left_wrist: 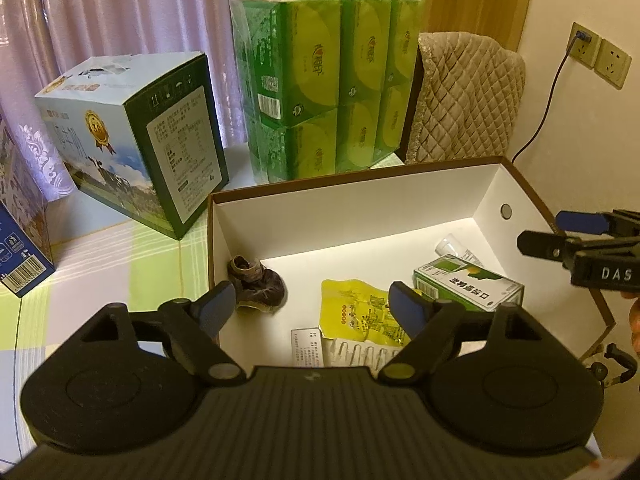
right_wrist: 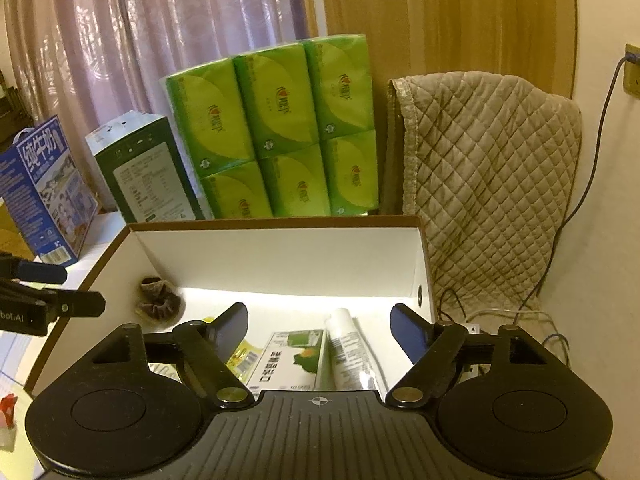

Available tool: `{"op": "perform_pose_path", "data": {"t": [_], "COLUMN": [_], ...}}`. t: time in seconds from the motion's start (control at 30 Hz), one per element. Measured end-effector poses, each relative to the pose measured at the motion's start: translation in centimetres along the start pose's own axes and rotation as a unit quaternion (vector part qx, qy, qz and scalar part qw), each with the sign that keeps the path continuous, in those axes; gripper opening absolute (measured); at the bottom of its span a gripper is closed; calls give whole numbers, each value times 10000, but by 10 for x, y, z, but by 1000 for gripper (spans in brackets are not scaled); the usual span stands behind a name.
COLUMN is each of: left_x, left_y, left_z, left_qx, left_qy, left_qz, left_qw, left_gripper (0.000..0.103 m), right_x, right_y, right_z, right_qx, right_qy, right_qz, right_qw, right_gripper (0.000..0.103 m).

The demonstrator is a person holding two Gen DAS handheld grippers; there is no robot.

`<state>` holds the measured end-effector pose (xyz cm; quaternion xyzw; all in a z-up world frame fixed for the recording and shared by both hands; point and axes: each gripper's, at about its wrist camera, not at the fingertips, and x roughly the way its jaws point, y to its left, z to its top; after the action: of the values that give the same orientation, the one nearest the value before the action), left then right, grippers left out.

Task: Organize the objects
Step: 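Open the right tool to drop the tube while the left tool releases the scrunchie into the box, then move both tools back from the box to the table items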

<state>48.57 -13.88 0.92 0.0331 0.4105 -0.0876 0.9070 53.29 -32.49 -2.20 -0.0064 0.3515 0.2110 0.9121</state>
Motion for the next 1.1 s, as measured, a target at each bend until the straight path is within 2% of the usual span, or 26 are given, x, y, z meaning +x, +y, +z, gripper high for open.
{"op": "perform_pose_path", "data": {"t": [0.33, 0.9, 1.1], "left_x": [-30, -113, -144], "left_y": [-7, 2, 11], "left_z": [-13, -62, -90], "left_qx": [-67, -460, -557], "left_qy": [-46, -316, -384], "left_qz": [-99, -132, -67], "left_qw": [9999, 9984, 9977], "left_gripper": [84, 84, 90], "right_x": [-24, -79, -99], "right_y": [12, 66, 89], "right_z": [-10, -35, -50], "right_qx": [28, -49, -48], "right_qy": [8, -84, -67], "right_qz": [47, 412, 591], "right_qw": [10000, 9991, 9982], "right_gripper": [76, 77, 78]}}
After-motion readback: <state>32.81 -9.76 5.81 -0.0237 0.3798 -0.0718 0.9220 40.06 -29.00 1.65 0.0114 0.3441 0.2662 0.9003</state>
